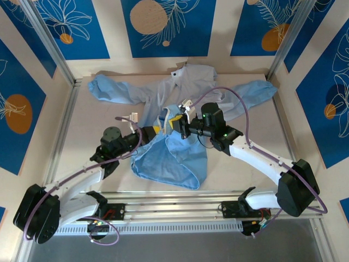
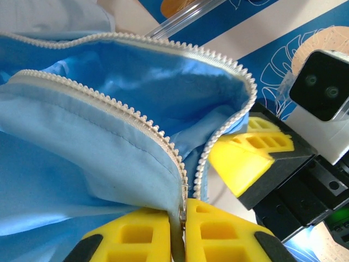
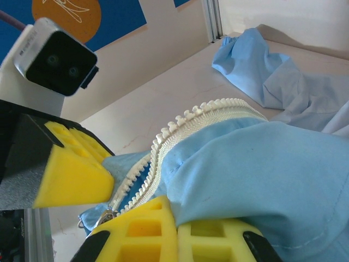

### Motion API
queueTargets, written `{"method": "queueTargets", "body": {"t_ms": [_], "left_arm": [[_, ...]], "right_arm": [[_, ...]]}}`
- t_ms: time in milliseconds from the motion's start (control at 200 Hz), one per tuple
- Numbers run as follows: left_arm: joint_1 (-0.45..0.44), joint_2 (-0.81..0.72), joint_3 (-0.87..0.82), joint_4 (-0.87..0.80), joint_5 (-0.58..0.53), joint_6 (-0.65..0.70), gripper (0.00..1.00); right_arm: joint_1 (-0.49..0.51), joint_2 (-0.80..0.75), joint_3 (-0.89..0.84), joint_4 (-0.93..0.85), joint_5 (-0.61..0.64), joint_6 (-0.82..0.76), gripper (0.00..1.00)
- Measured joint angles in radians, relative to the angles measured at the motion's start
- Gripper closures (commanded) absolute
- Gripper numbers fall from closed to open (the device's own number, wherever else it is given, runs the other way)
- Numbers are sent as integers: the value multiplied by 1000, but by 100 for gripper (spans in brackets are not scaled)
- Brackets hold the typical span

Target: Zip up the jacket

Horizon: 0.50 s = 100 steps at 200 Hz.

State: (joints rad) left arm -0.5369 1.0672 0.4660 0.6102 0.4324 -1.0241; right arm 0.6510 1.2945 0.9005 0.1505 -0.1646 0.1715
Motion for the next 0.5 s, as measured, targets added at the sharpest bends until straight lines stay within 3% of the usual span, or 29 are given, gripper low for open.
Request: {"method": "queueTargets", "body": {"t_ms": [500], "left_arm": [[0, 3, -6, 26, 0, -19, 100]], "right_arm": [[16, 25, 0, 14, 0, 0, 100]]}}
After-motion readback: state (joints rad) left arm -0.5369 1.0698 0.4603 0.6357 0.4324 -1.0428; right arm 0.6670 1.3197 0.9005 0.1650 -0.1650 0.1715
